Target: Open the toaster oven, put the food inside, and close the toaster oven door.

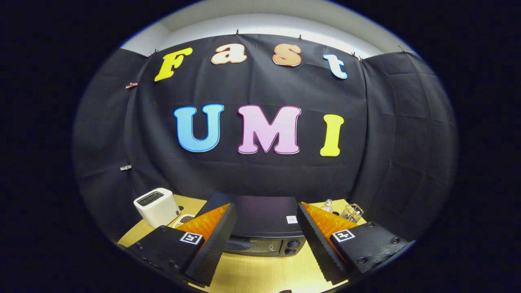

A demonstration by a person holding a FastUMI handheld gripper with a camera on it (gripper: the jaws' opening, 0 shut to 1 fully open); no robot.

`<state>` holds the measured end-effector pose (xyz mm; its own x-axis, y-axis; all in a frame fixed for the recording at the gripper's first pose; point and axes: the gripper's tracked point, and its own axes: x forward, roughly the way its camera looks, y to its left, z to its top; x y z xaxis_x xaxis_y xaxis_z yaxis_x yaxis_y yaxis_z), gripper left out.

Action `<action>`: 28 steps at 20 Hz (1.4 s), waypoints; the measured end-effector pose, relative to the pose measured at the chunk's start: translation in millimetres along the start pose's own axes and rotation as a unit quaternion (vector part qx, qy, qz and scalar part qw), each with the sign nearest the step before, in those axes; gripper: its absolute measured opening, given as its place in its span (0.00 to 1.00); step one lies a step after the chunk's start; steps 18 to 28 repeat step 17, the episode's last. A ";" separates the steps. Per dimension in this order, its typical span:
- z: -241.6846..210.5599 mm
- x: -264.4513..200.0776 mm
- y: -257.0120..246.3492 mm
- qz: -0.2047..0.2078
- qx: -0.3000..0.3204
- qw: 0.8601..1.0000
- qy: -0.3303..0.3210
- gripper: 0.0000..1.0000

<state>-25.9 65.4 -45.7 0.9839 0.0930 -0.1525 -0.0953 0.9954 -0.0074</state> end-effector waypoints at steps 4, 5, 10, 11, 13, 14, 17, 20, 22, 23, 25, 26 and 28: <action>21.0 -14.8 -32.5 -0.010 0.009 1.000 -0.024 0.99; 23.8 -18.7 -40.2 -0.012 0.007 0.999 -0.031 0.99; 24.0 -22.5 -78.1 -0.025 -0.007 0.999 -0.032 0.99; 23.5 -22.3 -84.5 -0.029 -0.007 0.999 -0.032 0.99; 22.6 -20.4 -91.2 -0.031 -0.005 0.999 -0.035 0.99; 21.3 -19.6 -95.7 -0.033 -0.001 0.999 -0.033 0.99; 24.5 -18.0 -106.9 -0.040 0.021 0.998 -0.033 0.99; 24.5 -18.0 -106.9 -0.040 0.021 0.998 -0.033 0.99; 24.5 -18.0 -106.9 -0.040 0.021 0.998 -0.033 0.99; 24.5 -18.0 -106.9 -0.040 0.021 0.998 -0.033 0.99; 24.5 -18.0 -106.9 -0.040 0.021 0.998 -0.033 0.99; 24.5 -18.0 -106.9 -0.040 0.021 0.998 -0.033 0.99; 24.5 -18.0 -106.9 -0.040 0.021 0.998 -0.033 0.99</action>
